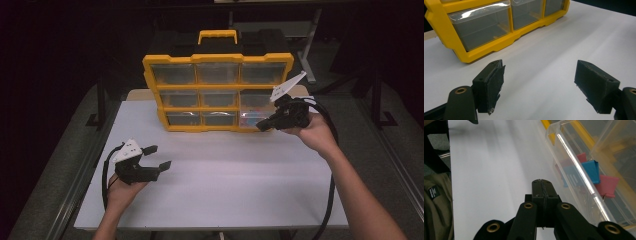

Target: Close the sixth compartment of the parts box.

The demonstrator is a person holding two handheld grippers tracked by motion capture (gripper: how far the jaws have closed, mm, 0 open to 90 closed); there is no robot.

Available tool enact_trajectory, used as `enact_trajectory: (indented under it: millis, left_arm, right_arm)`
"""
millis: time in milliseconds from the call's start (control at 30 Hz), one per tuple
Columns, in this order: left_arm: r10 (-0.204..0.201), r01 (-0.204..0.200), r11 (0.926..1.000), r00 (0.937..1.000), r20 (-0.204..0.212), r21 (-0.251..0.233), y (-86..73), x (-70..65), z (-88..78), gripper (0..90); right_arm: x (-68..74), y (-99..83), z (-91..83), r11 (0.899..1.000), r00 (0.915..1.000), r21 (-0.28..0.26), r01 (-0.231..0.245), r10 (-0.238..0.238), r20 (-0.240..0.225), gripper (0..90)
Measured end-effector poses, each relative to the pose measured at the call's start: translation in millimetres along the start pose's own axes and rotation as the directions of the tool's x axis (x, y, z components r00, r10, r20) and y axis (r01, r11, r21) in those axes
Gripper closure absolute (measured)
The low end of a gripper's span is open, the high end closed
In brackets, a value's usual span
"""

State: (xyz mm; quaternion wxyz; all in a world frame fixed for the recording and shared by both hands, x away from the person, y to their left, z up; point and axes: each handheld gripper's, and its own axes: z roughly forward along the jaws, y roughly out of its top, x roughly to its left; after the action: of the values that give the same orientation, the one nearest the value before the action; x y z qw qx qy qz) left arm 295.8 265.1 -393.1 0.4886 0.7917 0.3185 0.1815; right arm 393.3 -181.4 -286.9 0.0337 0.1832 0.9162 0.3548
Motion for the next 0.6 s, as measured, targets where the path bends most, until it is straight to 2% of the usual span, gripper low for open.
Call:
enact_trajectory:
  millis: [100, 300, 333, 433, 500, 600]
  left_arm:
    - [-0.002, 0.002, 1.0, 1.0, -0.001, 0.002, -0.1, 0.0, -0.1, 23.4]
    - [-0.007, 0.007, 1.0, 1.0, -0.002, 0.004, -0.2, 0.0, -0.4, 23.5]
    - [-0.013, 0.013, 0.9999, 0.9999, -0.002, 0.001, -0.3, -0.3, -0.3, 23.5]
    - [-0.011, 0.011, 0.9999, 0.9999, -0.003, 0.002, 0.1, -0.4, -1.0, 23.5]
    - [-0.003, 0.003, 1.0, 1.0, -0.002, 0.002, 0.0, -0.4, -0.6, 23.5]
    - [-0.011, 0.011, 0.9999, 0.9999, 0.001, 0.003, -0.1, -1.6, 0.2, 23.5]
  right_arm:
    - [-1.9, 0.8, 1.5, 1.0, 0.9999, 0.0, -0.002, 0.002, 0.01, 88.7]
    - [-2.3, 1.3, 2.0, 0.999, 0.9988, 0.004, -0.045, 0.045, 0.019, 88.8]
    - [-4.0, 1.0, 2.7, 0.999, 0.9989, 0.008, -0.031, 0.031, 0.036, 88.7]
    - [-3.9, 1.5, 3.3, 0.999, 0.9985, 0.008, -0.044, 0.044, 0.031, 88.8]
    - [-3.8, 1.8, 4.3, 0.999, 0.9985, 0.016, -0.036, 0.035, 0.041, 88.8]
    - [-2.9, 2.3, 4.6, 0.999, 0.9983, 0.018, -0.037, 0.036, 0.046, 88.8]
